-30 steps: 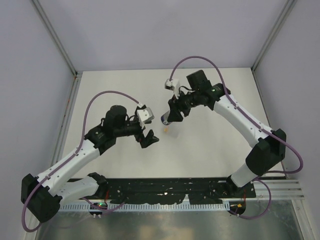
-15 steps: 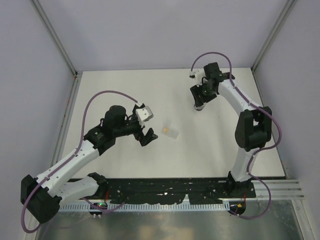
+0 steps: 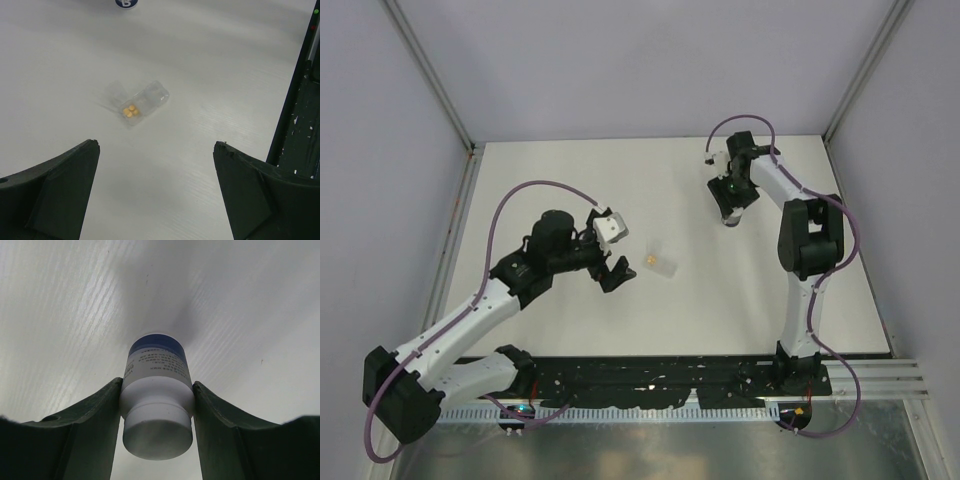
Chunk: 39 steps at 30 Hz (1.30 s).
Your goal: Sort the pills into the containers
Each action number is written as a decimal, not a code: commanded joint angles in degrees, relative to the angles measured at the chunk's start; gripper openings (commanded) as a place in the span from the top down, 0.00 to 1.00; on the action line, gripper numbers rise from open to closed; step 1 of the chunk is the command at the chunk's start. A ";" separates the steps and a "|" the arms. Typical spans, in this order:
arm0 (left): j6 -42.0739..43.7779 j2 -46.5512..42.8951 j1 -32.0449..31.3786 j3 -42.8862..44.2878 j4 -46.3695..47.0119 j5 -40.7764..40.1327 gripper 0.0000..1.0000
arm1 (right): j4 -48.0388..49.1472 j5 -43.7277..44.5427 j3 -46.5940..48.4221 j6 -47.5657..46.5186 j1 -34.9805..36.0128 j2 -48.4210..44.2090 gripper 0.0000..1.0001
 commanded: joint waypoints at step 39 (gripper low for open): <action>-1.25 0.87 2.69 0.04 3.03 -5.63 0.00 | 14.23 -2.28 -22.00 -1.62 16.28 -32.60 0.05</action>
